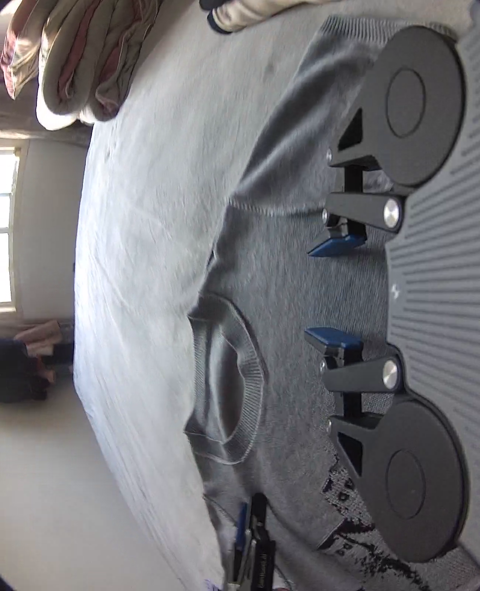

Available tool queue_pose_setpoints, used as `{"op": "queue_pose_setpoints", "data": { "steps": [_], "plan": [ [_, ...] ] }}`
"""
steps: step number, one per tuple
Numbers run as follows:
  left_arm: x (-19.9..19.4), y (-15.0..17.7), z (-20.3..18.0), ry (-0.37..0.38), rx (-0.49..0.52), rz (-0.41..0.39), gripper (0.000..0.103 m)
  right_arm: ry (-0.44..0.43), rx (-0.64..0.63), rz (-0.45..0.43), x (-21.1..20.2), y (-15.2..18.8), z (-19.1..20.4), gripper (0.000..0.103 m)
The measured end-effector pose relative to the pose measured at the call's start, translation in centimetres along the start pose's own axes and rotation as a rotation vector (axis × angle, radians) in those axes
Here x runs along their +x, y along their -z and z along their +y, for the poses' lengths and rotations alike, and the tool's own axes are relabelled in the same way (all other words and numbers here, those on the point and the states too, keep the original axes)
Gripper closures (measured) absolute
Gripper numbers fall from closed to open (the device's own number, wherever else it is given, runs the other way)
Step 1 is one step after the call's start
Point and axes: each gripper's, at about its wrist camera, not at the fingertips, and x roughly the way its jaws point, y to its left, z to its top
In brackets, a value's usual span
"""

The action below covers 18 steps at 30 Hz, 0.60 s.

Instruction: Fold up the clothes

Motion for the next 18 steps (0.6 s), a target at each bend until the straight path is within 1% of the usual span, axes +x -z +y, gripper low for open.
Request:
{"op": "queue_pose_setpoints", "data": {
  "steps": [2,4,6,10,11,12,14,16,18],
  "plan": [
    [1.1,-0.7,0.2,-0.01,0.003,-0.014,0.061,0.009,-0.018,-0.028,1.6,-0.7,0.6,0.055],
    [2.3,-1.6,0.4,-0.026,0.006,-0.026,0.059,0.001,0.012,-0.031,3.2,-2.0,0.5,0.055],
    [3.4,-2.5,0.7,-0.046,0.012,-0.041,0.059,0.004,0.024,-0.03,4.7,-3.4,0.4,0.055],
    [5.0,-3.7,1.6,-0.061,-0.015,-0.078,0.059,0.023,0.052,-0.045,7.0,-5.6,-0.2,0.054],
    [5.4,-4.0,1.7,-0.066,-0.021,-0.08,0.057,0.031,0.054,-0.054,7.5,-5.9,-0.3,0.053],
    [5.7,-4.3,1.8,-0.072,-0.028,-0.082,0.054,0.041,0.057,-0.062,7.8,-6.2,-0.3,0.053],
    [6.3,-4.8,2.0,-0.083,-0.042,-0.085,0.051,0.059,0.069,-0.069,8.3,-6.8,-0.2,0.051],
    [6.5,-5.2,2.0,-0.098,-0.051,-0.083,0.05,0.075,0.083,-0.072,8.6,-7.3,-0.1,0.051],
    [5.8,-5.4,1.7,-0.118,-0.083,-0.071,0.049,0.081,0.107,-0.062,7.9,-7.3,-0.2,0.051]
  ]
}}
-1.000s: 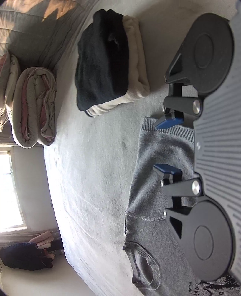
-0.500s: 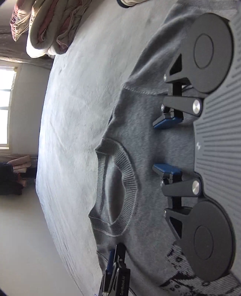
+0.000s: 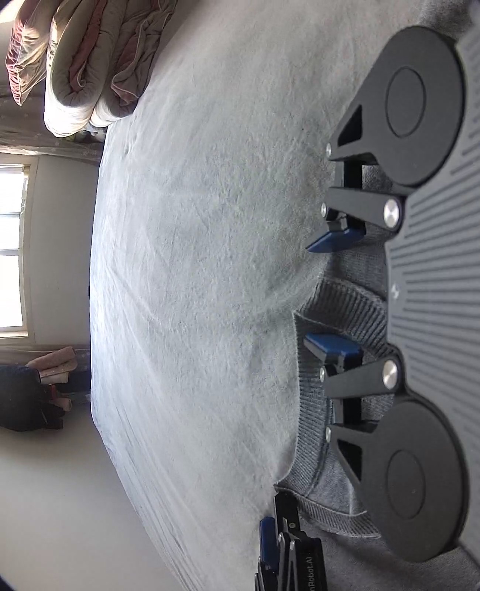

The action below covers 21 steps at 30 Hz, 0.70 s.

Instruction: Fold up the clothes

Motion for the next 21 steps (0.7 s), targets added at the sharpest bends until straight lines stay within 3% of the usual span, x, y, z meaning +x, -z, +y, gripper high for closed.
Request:
{"op": "queue_pose_setpoints", "data": {
  "steps": [7,12,21],
  "plan": [
    [-3.8,1.2,0.4,0.011,-0.073,0.042,0.043,0.004,0.022,0.035,-5.0,1.7,-1.6,0.049],
    [-5.4,1.7,0.4,0.001,0.009,0.064,0.043,-0.009,0.003,0.069,-8.1,3.3,-2.3,0.048],
    [-1.6,0.8,0.6,0.032,0.107,0.068,0.039,-0.021,-0.028,0.087,-6.5,3.2,-3.1,0.048]
  ]
}}
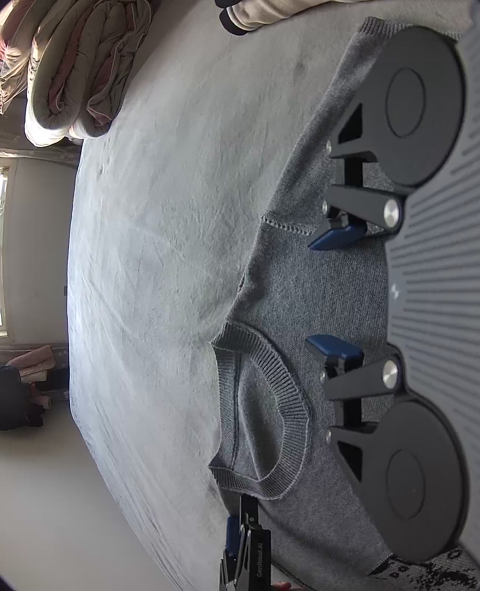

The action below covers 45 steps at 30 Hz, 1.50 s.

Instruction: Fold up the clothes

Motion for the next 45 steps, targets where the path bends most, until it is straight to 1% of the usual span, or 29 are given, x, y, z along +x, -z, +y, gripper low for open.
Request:
{"op": "queue_pose_setpoints", "data": {
  "steps": [2,4,5,6,7,8,9,10,11,12,14,15,16,17,18,19,20,23,25,26,27,28,29,31,33,36,41,44,45],
  "plan": [
    [0.6,-0.5,0.2,0.013,-0.003,0.006,0.039,0.001,-0.005,-0.005,0.9,-0.2,-0.3,0.048],
    [1.1,-0.9,0.4,0.039,-0.009,0.017,0.048,0.004,-0.003,-0.019,1.9,-0.8,-0.5,0.048],
    [1.2,-0.9,0.5,0.061,-0.011,0.019,0.059,0.006,-0.001,-0.027,2.5,-1.1,-0.7,0.048],
    [1.2,-0.8,0.4,0.082,-0.007,0.019,0.072,0.005,0.002,-0.035,3.0,-1.5,-0.8,0.048],
    [1.0,-0.7,0.3,0.097,0.0,0.019,0.079,0.001,0.003,-0.043,3.4,-1.8,-0.8,0.048],
    [0.9,-0.7,0.2,0.111,0.006,0.019,0.094,-0.006,-0.001,-0.05,3.7,-2.1,-0.7,0.048],
    [0.8,-0.6,0.2,0.123,0.012,0.017,0.099,-0.014,-0.007,-0.057,4.0,-2.3,-0.7,0.05],
    [0.5,-0.5,0.1,0.116,0.014,-0.001,0.099,-0.028,-0.016,-0.064,4.2,-2.3,-0.5,0.058],
    [0.1,-0.3,0.0,0.1,0.015,-0.032,0.1,-0.054,-0.023,-0.063,4.3,-2.3,-0.2,0.084],
    [-0.6,0.0,-0.1,0.083,0.014,-0.083,0.1,-0.068,-0.032,-0.069,4.2,-2.2,0.0,0.101],
    [-2.0,0.5,0.0,0.056,-0.003,-0.196,0.1,-0.047,-0.057,-0.111,3.7,-1.8,0.6,0.101],
    [-2.4,0.7,0.2,0.048,-0.021,-0.234,0.1,-0.027,-0.056,-0.139,3.4,-1.5,0.6,0.101],
    [-2.3,0.8,0.3,0.036,-0.031,-0.245,0.1,-0.006,-0.047,-0.166,3.1,-1.3,0.5,0.101],
    [-1.8,0.8,0.3,0.026,-0.029,-0.227,0.1,0.011,-0.038,-0.174,3.2,-1.2,0.4,0.101],
    [-1.2,0.8,0.3,0.016,-0.026,-0.204,0.1,0.023,-0.032,-0.164,3.4,-1.2,0.2,0.101],
    [-0.2,0.8,0.2,0.009,-0.02,-0.16,0.099,0.031,-0.03,-0.154,3.7,-1.2,0.1,0.101],
    [0.6,0.7,0.1,0.002,-0.014,-0.121,0.099,0.032,-0.034,-0.144,4.0,-1.3,0.2,0.101],
    [1.3,0.1,-0.3,-0.03,0.002,-0.1,0.097,0.044,-0.045,-0.121,4.5,-1.9,0.5,0.099],
    [1.3,-0.3,-0.5,-0.062,0.002,-0.092,0.091,0.06,-0.039,-0.119,4.7,-2.2,0.7,0.096],
    [1.2,-0.4,-0.6,-0.08,-0.004,-0.089,0.082,0.075,-0.032,-0.118,4.8,-2.4,0.8,0.088],
    [1.1,-0.5,-0.6,-0.099,-0.014,-0.087,0.067,0.091,-0.026,-0.117,4.9,-2.5,0.9,0.083],
    [0.7,-0.5,-0.5,-0.115,-0.038,-0.09,0.062,0.107,-0.019,-0.117,4.9,-2.6,1.0,0.07],
    [0.2,-0.5,-0.3,-0.115,-0.066,-0.096,0.059,0.121,-0.012,-0.12,4.7,-2.7,1.0,0.064],
    [-0.5,-0.4,0.0,-0.104,-0.108,-0.087,0.054,0.122,0.018,-0.12,4.0,-2.6,0.8,0.063],
    [-1.2,-0.1,0.0,-0.092,-0.109,-0.071,0.047,0.113,0.038,-0.116,3.1,-2.5,0.5,0.06],
    [-2.1,0.4,-0.5,-0.085,-0.096,-0.048,0.044,0.108,0.05,-0.112,1.6,-2.2,0.2,0.05],
    [-4.0,1.1,-1.6,-0.059,-0.11,-0.016,0.039,0.103,0.06,-0.106,-1.2,-1.6,-0.1,0.05],
    [-5.5,1.4,-2.6,-0.033,-0.117,-0.008,0.033,0.086,0.092,-0.093,-3.0,-1.0,-0.6,0.045],
    [-5.9,1.5,-3.0,-0.026,-0.115,-0.006,0.032,0.079,0.102,-0.087,-3.5,-0.8,-0.9,0.044]
  ]
}}
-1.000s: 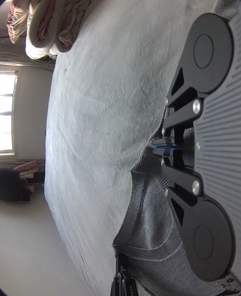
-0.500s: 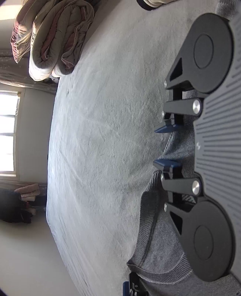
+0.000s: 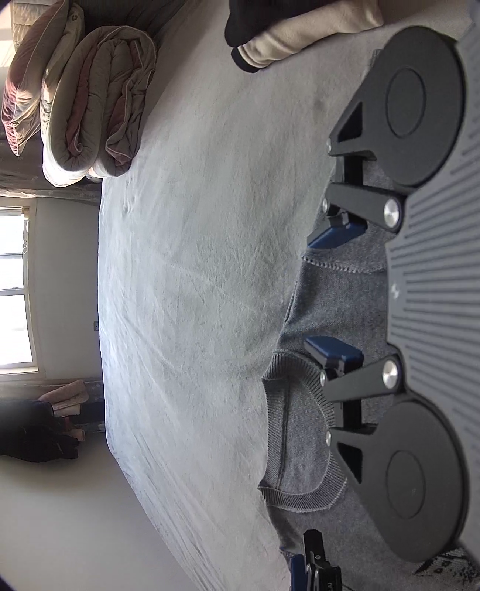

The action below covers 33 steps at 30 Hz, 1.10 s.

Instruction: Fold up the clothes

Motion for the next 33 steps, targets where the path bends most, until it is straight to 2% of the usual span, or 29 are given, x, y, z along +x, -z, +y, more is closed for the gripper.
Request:
{"op": "queue_pose_setpoints", "data": {
  "steps": [10,12,24,33],
  "plan": [
    [-2.6,-0.3,-3.8,0.062,-0.008,0.032,0.02,0.017,0.059,0.015,-4.0,0.5,-3.2,0.044],
    [-2.9,-0.4,-4.5,0.071,-0.017,0.037,0.017,0.025,0.065,0.017,-4.9,0.7,-3.9,0.041],
    [-3.7,1.4,-7.8,0.108,-0.021,0.076,0.013,0.044,0.109,0.038,-7.3,2.8,-8.1,0.039],
    [-4.0,3.2,-9.3,0.139,-0.002,0.096,0.013,0.085,0.123,0.089,-8.2,4.0,-11.7,0.039]
  ]
}}
